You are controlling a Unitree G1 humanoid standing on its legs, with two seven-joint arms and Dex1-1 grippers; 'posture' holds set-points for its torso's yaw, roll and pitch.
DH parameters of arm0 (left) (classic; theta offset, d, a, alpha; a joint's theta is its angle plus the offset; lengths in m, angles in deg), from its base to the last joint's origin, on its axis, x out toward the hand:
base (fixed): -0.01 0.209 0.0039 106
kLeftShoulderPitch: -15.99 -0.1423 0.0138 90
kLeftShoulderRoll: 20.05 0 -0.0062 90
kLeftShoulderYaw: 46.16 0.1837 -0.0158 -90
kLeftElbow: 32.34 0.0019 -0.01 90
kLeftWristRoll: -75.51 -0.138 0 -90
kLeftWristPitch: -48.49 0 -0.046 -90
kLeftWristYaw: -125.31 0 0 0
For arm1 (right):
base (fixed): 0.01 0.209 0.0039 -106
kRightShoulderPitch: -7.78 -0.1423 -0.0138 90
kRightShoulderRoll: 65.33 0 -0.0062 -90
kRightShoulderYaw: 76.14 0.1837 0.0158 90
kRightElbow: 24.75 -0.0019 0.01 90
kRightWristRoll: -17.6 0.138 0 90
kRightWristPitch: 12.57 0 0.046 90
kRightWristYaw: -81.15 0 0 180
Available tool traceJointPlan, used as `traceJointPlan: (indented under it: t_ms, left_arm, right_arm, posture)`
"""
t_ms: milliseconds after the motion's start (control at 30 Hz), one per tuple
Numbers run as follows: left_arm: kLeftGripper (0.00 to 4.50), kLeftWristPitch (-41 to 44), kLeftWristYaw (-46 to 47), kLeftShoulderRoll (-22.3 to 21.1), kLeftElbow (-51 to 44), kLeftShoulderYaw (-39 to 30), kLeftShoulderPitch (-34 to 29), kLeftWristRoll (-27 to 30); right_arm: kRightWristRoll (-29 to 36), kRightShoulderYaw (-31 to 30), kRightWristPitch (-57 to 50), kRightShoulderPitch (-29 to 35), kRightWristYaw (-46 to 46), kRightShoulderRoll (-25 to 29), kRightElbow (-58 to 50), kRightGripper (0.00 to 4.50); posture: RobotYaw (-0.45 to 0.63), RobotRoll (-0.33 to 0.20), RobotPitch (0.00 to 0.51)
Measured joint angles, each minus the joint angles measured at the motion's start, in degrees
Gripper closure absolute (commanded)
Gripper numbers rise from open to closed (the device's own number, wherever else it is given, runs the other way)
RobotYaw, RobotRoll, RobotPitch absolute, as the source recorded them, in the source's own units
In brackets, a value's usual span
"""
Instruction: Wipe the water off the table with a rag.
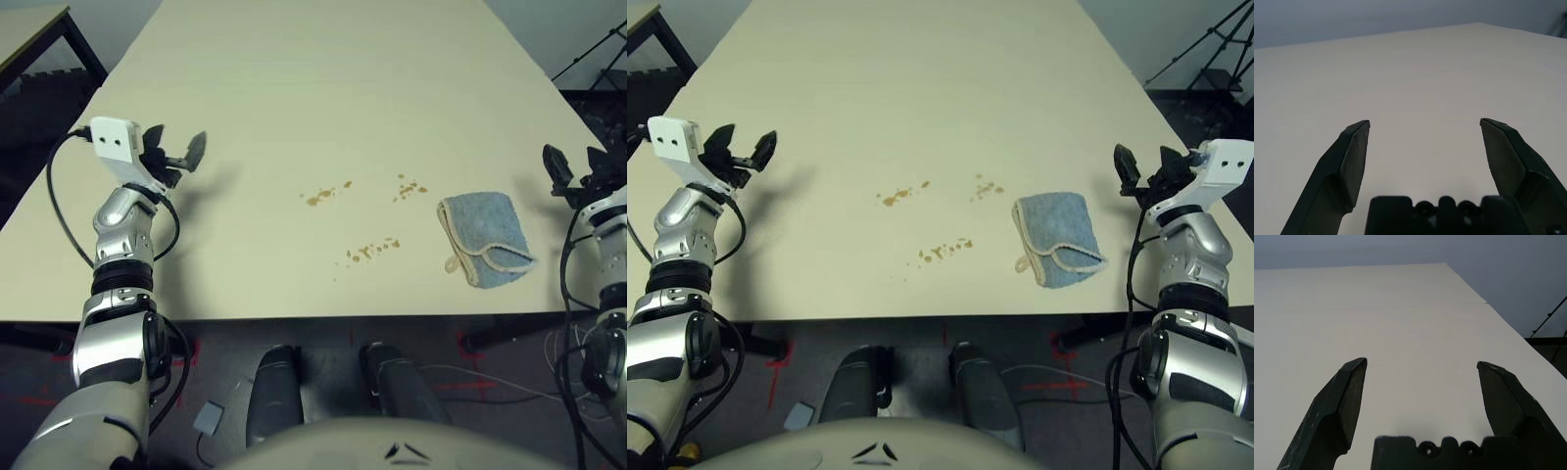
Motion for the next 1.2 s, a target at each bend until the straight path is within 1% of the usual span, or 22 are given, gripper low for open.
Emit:
traceJointPlan:
  t_ms: [67,167,267,367,433,500,633,733,867,1033,1133,1167,1200]
  left_arm:
    - [0.00,7.36,-7.93,-1.67,-9.30,2.58,-4.91,3.91]
    - [0.00,14.16,-13.44,-3.86,-16.77,3.88,-8.57,7.08]
    - [0.00,17.65,-16.78,-6.13,-20.27,4.57,-9.69,7.91]
    - [0.00,19.50,-18.75,-7.01,-22.04,5.15,-11.04,8.09]
    - [0.00,19.86,-19.59,-7.15,-22.28,5.49,-11.39,8.08]
    - [0.00,19.30,-20.02,-7.39,-22.51,5.70,-11.74,7.65]
    - [0.00,16.46,-20.41,-7.56,-22.61,6.40,-13.00,5.58]
    - [0.00,15.77,-20.61,-7.80,-22.90,6.74,-13.36,5.01]
    - [0.00,15.18,-21.10,-8.20,-24.44,7.34,-14.13,4.37]
    - [0.00,15.03,-21.07,-8.20,-24.59,7.85,-15.29,4.12]
    - [0.00,14.75,-21.05,-8.20,-24.57,8.11,-15.29,3.91]
    - [0.00,14.42,-21.05,-8.20,-24.54,8.11,-15.29,3.67]
    - [0.00,14.40,-21.05,-8.20,-24.54,8.11,-15.28,3.63]
  right_arm:
    - [-0.01,0.04,-0.19,-0.02,-0.09,0.16,-0.01,0.02]
    - [-0.01,0.01,-0.47,-0.04,-0.11,0.15,-0.07,0.02]
    - [-0.01,0.03,-0.89,-0.03,-0.24,0.28,-0.09,0.02]
    - [0.00,0.03,-1.49,0.00,-0.61,0.98,-0.09,0.02]
    - [0.18,0.03,-3.96,0.12,-1.49,2.26,-0.60,0.02]
    - [0.98,-0.19,-9.28,0.76,-3.81,3.84,-2.81,0.02]
    - [2.39,-2.52,-23.85,3.80,-10.21,8.97,-10.04,0.02]
    - [3.60,-4.85,-35.78,6.72,-15.43,14.01,-17.15,0.02]
    - [5.78,-7.13,-48.96,10.35,-20.49,18.94,-25.63,0.02]
    - [7.57,-9.82,-59.54,12.78,-22.08,19.30,-31.87,0.02]
    - [7.68,-10.97,-61.51,12.81,-20.89,16.83,-33.77,0.02]
    - [7.49,-11.64,-61.55,12.81,-19.58,15.01,-33.80,0.02]
    - [7.48,-11.91,-61.57,12.81,-19.40,14.84,-33.80,0.02]
  posture:
    - [-0.17,0.000,0.136]
    - [-0.17,0.000,0.136]
    - [-0.18,0.000,0.136]
    - [-0.18,0.000,0.140]
    - [-0.18,0.000,0.141]
    - [-0.18,0.000,0.144]
    - [-0.18,0.000,0.151]
    - [-0.18,0.000,0.153]
    - [-0.18,0.000,0.154]
    - [-0.19,0.000,0.157]
    - [-0.18,0.000,0.158]
    - [-0.18,0.000,0.158]
    - [-0.18,0.000,0.158]
